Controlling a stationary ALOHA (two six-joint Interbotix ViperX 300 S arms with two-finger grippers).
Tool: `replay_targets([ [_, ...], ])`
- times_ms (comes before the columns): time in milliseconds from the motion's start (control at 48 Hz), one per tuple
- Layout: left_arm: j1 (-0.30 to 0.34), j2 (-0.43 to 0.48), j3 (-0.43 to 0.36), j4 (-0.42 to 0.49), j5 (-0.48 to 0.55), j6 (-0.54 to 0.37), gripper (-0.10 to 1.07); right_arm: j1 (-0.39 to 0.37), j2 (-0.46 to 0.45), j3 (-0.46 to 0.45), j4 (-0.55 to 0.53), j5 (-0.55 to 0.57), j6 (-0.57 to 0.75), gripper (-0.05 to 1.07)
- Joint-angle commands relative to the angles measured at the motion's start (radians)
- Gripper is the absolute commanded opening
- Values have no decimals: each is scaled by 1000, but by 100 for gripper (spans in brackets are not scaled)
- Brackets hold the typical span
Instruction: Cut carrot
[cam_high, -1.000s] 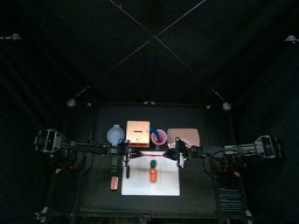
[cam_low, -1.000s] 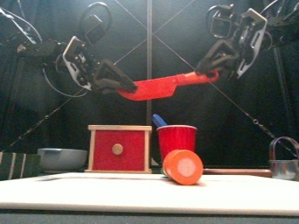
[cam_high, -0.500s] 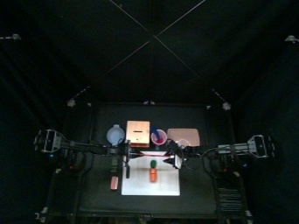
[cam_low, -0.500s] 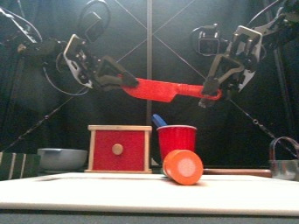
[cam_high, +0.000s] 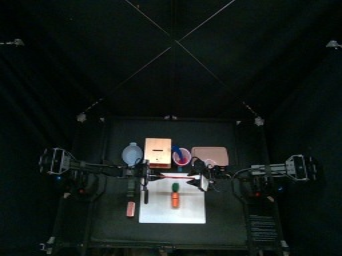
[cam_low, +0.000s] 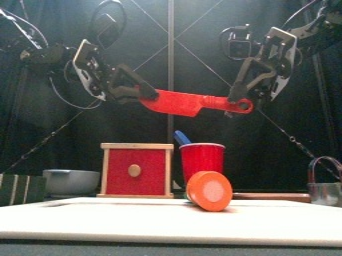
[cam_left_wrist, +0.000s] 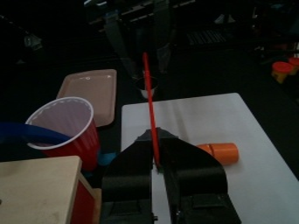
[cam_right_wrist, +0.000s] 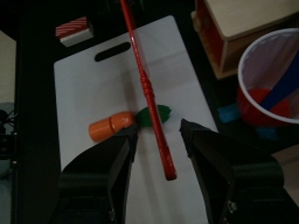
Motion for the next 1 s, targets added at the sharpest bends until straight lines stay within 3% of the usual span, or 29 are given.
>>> replay_targets([
  [0, 0, -8, -23, 2, -9, 2, 40, -5, -15, -23, -2, -2, -3, 80],
  [208, 0, -8, -21, -2, -9, 2, 40, -5, -17, -18, 3, 12, -2, 75],
  [604, -2, 17, -20, -3, -12, 0, 40, 6, -20, -23, -2, 28, -2, 43],
  [729, -12, 58, -26, -6, -14, -3, 40, 69, -20, -6, -3, 58, -5, 41],
  [979, -121, 164, -58, -87, -15, -2, 40, 195, -17, 29, 2, 64, -2, 41],
])
